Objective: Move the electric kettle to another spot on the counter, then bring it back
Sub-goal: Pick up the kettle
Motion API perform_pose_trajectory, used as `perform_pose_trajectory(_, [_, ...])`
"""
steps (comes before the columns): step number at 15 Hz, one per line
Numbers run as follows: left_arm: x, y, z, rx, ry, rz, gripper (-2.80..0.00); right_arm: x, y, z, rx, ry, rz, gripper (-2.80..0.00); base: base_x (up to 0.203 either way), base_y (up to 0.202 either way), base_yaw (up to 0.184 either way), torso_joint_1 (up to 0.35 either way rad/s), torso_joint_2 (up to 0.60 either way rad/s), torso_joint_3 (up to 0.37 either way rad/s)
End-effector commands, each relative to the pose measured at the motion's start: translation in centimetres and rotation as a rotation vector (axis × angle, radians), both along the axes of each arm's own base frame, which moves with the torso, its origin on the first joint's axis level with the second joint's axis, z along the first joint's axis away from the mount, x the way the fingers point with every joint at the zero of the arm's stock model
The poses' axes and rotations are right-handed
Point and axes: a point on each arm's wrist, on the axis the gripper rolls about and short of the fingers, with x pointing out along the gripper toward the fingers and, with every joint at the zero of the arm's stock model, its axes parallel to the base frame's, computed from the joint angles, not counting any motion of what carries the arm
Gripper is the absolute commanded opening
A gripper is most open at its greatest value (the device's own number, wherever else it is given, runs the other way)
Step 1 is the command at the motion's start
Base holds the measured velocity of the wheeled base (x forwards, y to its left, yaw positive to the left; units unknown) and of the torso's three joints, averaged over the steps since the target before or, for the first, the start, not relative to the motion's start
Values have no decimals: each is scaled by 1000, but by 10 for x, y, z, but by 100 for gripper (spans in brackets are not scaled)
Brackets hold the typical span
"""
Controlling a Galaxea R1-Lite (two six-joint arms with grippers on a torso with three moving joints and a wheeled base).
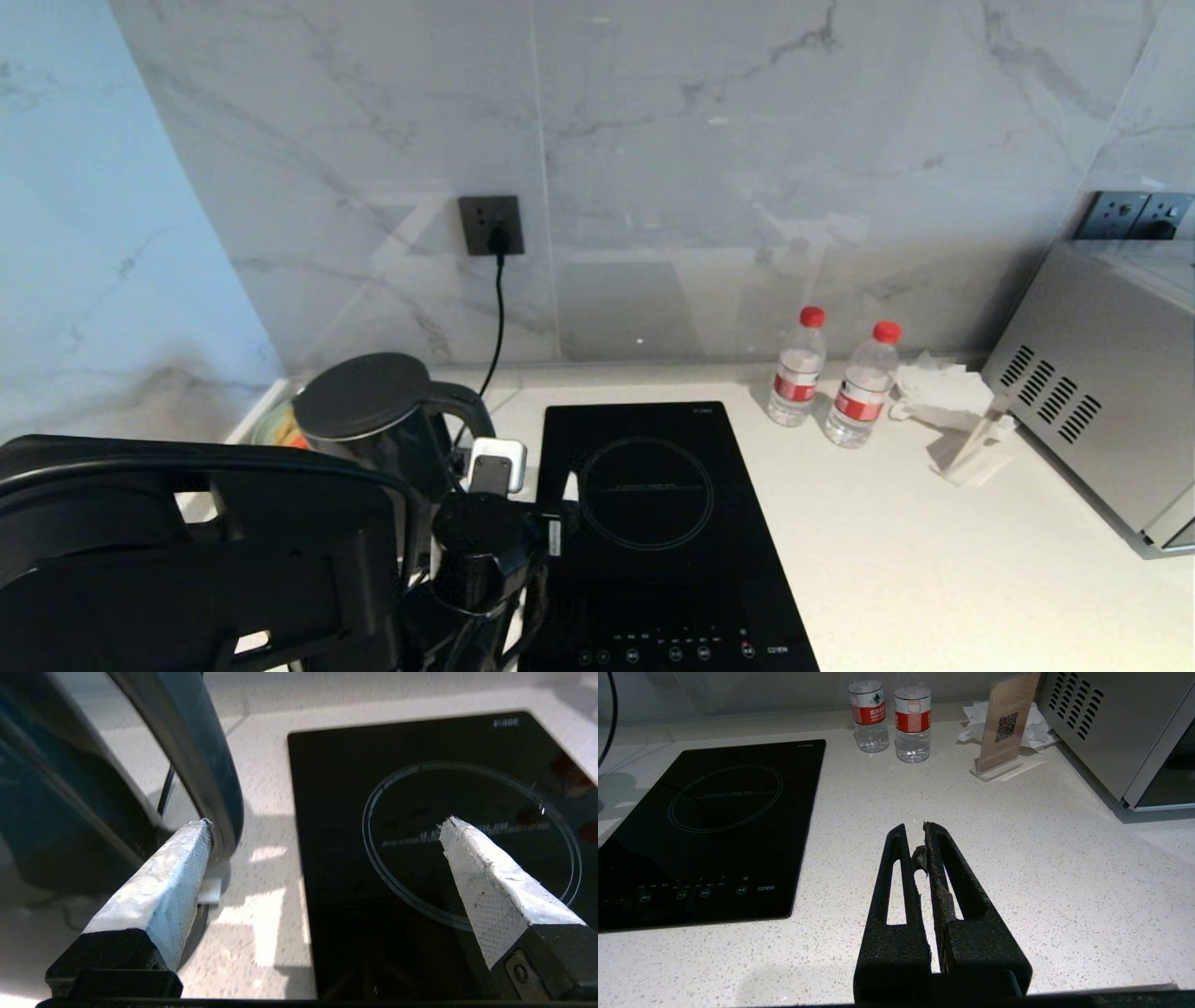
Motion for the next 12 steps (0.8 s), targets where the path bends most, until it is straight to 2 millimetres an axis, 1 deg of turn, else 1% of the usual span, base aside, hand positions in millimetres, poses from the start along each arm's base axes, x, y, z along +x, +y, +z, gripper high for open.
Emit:
perform_pose_trajectory(1, [6,-1,4,-22,-24,14,0,0,0,0,0,-1,0,-280,0,0,0,0,0,0])
perform_pose_trajectory(6, [29,6,9,-38,-50,69,0,0,0,0,0,0,0,-280,0,0,0,0,0,0])
perform_pose_trajectory(9, [31,9,4,-29,-39,82,0,0,0,0,0,0,0,-280,0,0,0,0,0,0])
perform_pose_trajectory(12, [39,10,10,-47,-62,98,0,0,0,0,0,0,0,-280,0,0,0,0,0,0])
